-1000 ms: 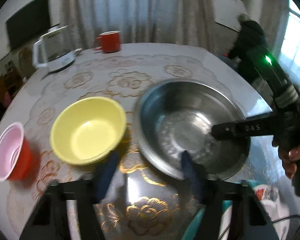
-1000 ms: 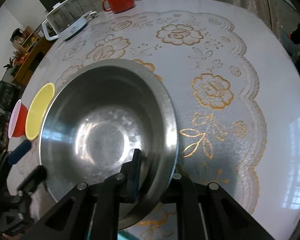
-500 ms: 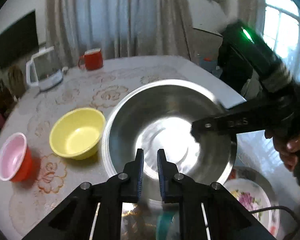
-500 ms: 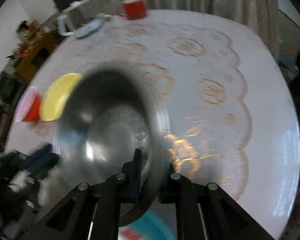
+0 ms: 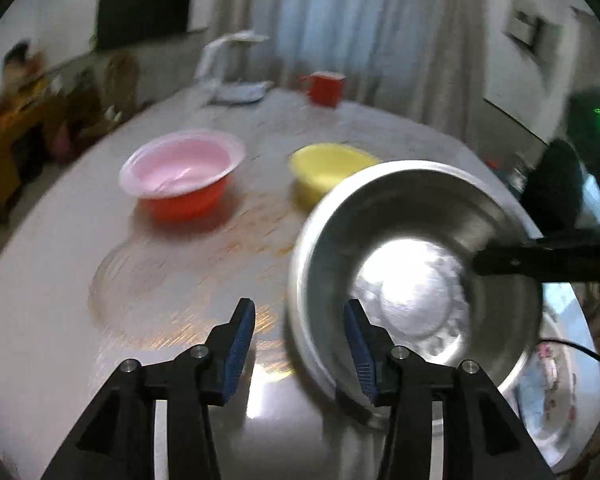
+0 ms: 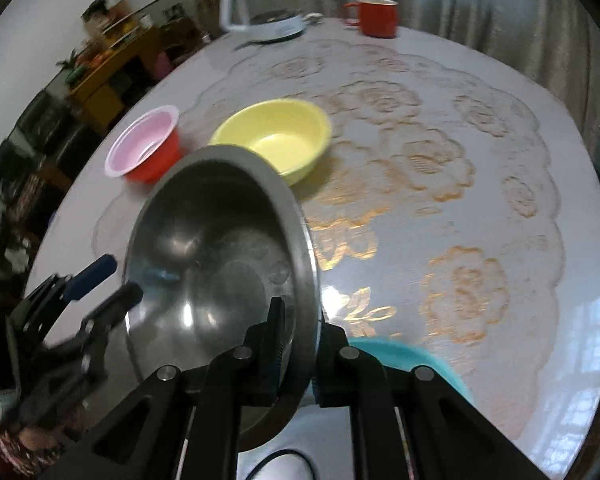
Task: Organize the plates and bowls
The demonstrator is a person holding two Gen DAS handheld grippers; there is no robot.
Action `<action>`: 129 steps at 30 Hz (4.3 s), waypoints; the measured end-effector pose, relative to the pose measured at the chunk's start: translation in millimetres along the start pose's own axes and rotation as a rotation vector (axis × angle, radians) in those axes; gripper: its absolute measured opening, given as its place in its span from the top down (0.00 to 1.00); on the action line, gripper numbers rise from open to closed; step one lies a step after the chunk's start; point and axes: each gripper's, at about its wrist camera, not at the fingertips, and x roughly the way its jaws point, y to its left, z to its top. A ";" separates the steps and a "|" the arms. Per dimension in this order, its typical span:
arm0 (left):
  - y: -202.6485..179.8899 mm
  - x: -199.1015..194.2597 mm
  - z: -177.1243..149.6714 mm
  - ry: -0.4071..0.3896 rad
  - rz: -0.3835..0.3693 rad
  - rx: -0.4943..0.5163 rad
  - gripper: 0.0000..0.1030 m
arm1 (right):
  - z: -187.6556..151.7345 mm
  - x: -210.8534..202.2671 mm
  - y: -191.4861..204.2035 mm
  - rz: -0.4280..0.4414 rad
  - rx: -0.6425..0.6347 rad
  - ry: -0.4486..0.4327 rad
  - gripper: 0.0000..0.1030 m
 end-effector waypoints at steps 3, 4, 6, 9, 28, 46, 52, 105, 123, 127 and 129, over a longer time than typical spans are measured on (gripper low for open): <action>25.1 -4.2 -12.9 0.021 -0.012 -0.063 0.53 | -2.3 4.9 20.6 0.012 -0.023 0.003 0.92; 31.8 -7.0 -16.9 0.024 -0.030 -0.083 0.53 | -2.6 6.0 25.8 0.019 -0.025 0.005 0.92; 38.3 -10.7 -22.6 0.023 -0.040 -0.087 0.52 | -2.0 9.2 34.4 0.020 -0.030 0.007 0.92; 46.0 -18.5 -33.0 0.021 -0.054 -0.099 0.53 | -3.0 14.7 43.9 0.029 -0.020 0.010 0.92; 113.0 -55.8 -64.2 -0.001 -0.014 -0.212 0.55 | -21.8 65.0 144.8 0.183 -0.061 0.068 0.91; 125.6 -65.5 -75.7 -0.003 0.045 -0.181 0.72 | -26.9 84.8 175.7 0.164 -0.083 0.045 0.90; 122.9 -64.1 -77.7 -0.005 0.069 -0.151 0.76 | -29.1 77.9 162.3 0.167 -0.075 0.041 0.90; 86.2 -63.0 -76.4 0.007 -0.010 -0.072 0.80 | -48.6 49.9 123.5 0.005 -0.056 0.013 0.83; 87.5 -65.6 -77.7 0.008 -0.006 -0.085 0.79 | -44.9 49.8 128.1 -0.004 -0.077 0.017 0.82; 87.6 -68.4 -78.4 0.011 -0.009 -0.093 0.79 | -44.8 49.5 128.7 0.000 -0.075 0.019 0.81; 88.0 -70.6 -78.7 0.008 -0.013 -0.096 0.79 | -43.6 45.9 127.0 0.006 -0.061 0.008 0.79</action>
